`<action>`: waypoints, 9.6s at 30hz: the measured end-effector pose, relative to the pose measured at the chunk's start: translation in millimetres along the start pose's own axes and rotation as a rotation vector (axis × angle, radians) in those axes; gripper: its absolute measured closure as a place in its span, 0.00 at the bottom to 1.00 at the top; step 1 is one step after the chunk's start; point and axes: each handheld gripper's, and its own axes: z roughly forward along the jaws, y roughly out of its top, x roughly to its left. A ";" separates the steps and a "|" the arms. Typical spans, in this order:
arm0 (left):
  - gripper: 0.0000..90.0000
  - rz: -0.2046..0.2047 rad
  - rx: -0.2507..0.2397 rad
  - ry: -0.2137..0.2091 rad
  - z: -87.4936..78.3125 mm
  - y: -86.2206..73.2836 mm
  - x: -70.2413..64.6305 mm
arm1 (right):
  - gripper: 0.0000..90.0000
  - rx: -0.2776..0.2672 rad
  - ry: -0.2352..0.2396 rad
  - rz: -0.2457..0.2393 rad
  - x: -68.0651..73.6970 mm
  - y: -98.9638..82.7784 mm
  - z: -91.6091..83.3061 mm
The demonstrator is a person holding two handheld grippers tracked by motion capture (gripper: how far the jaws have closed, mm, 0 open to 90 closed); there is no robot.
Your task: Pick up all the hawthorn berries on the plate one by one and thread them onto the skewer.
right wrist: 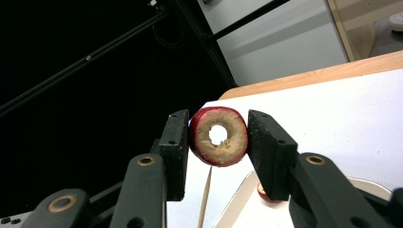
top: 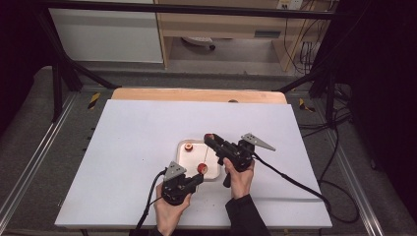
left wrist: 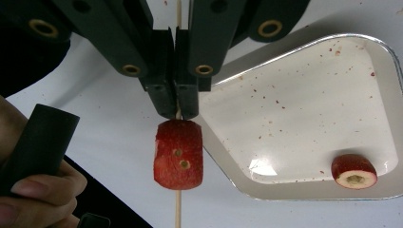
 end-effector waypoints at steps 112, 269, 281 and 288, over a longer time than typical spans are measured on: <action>0.98 0.186 0.060 0.080 -41.5 -10.6 54.1 | 0.09 0.577 -0.113 -0.310 -20.8 8.7 -8.8; 0.98 0.137 0.088 0.058 -29.1 -16.0 38.4 | 0.69 0.487 -0.105 -0.170 -13.7 21.8 20.3; 0.98 0.054 0.069 0.050 -17.2 -15.3 25.0 | 0.69 0.261 -0.092 -0.079 -18.9 12.7 6.7; 0.98 0.031 0.036 0.051 -12.5 -12.8 17.4 | 0.69 0.153 -0.070 -0.045 -15.5 7.0 6.5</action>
